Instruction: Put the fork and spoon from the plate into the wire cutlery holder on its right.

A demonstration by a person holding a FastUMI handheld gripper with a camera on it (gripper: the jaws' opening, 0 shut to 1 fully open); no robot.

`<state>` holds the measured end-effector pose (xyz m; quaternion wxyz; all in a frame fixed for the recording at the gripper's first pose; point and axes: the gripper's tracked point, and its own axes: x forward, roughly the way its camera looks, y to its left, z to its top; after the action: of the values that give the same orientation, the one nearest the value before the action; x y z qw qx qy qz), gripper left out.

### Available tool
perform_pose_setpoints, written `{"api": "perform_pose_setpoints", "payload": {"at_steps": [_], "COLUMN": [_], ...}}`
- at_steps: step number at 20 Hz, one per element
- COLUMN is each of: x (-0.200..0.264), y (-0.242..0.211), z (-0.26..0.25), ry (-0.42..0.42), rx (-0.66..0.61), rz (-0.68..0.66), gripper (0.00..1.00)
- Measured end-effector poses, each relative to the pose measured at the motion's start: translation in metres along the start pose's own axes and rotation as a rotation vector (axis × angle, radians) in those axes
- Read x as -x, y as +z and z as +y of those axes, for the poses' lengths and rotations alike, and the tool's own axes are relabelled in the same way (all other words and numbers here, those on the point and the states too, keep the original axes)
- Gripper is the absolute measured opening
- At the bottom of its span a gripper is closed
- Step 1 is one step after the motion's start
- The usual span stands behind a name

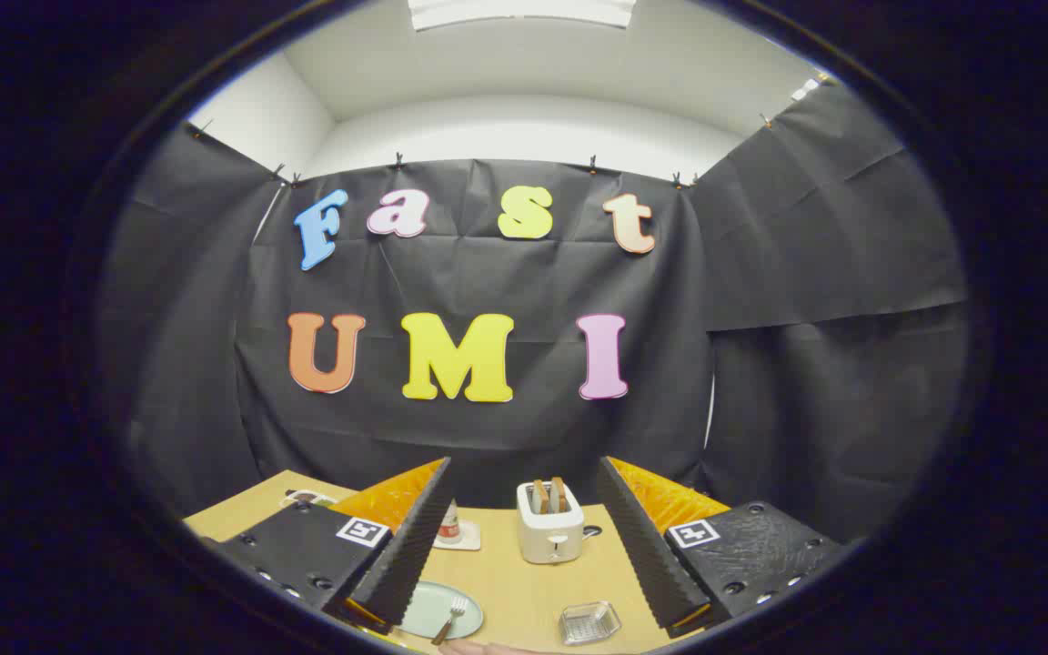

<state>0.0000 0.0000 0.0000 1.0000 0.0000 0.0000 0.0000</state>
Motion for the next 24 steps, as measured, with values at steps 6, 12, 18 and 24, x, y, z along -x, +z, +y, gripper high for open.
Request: {"api": "perform_pose_setpoints", "payload": {"at_steps": [6,12,18,24], "x": [-0.003,-0.006,-0.015,-0.03], "y": [0.005,-0.013,-0.04,-0.12], "z": [-0.016,-0.019,-0.012,0.02], "ry": [0.026,0.076,0.109,0.132], "rx": [0.018,0.03,0.041,0.076], "rz": [-0.005,0.036,0.085,0.24], "gripper": [0.95,0.95,0.95,0.95]}}
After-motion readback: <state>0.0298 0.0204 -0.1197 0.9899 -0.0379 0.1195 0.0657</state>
